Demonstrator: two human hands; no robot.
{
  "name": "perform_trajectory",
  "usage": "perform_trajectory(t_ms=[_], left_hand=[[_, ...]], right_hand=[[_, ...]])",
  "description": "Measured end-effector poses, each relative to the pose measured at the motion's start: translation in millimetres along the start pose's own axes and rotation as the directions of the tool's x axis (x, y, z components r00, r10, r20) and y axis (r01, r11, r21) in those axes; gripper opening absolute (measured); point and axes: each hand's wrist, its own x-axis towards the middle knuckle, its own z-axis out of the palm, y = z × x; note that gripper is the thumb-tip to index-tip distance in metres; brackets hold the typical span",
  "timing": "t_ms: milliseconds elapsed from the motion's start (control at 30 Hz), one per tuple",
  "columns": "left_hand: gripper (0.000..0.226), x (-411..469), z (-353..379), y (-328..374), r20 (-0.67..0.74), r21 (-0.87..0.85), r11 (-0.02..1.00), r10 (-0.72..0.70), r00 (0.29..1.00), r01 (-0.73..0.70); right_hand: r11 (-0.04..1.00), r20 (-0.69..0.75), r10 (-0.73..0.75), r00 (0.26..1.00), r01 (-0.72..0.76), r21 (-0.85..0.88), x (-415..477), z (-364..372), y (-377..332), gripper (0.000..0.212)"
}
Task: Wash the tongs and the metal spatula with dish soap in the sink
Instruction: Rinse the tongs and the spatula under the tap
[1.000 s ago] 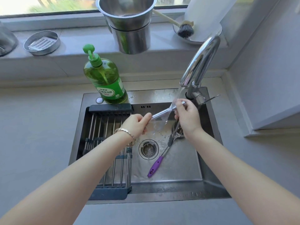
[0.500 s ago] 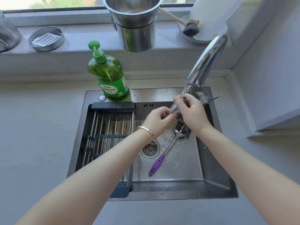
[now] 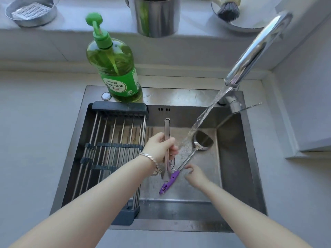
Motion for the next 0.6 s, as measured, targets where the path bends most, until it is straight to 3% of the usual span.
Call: perform_trajectory(t_ms=[100,167,233,300,400,500,600], left_hand=[[0.016,1,-14,-7,0.006,-0.101,0.994,-0.031,1.0,0.031],[0.017,4,-21,-9,0.023,-0.131,0.991,-0.023,0.999,0.026],[0.019,8,-28,-13,0.029,-0.157,0.987,-0.019,0.999,0.023],[0.02,13,-34,-19,0.023,-0.18,0.983,-0.02,1.0,0.024],[0.02,17,-42,-26,0.011,-0.203,0.979,-0.028,1.0,0.03],[0.02,19,-47,-28,-0.007,-0.201,0.979,-0.018,1.0,0.016],[0.02,16,-49,-26,-0.023,-0.19,0.982,-0.008,1.0,0.003]], right_hand=[[0.94,0.09,-0.067,0.994,0.093,-0.327,29,36,9,0.047],[0.767,0.088,-0.09,0.992,0.125,-0.629,42,46,10,0.048],[0.554,0.115,-0.172,0.978,0.193,-0.81,54,52,10,0.046],[0.397,0.169,-0.218,0.961,0.245,-0.885,67,59,14,0.042],[0.25,0.23,-0.24,0.943,0.289,-0.924,81,60,20,0.04],[0.173,0.292,-0.254,0.922,0.34,-0.924,81,49,19,0.039],[0.124,0.289,-0.42,0.86,0.37,-0.921,70,32,12,0.038]])
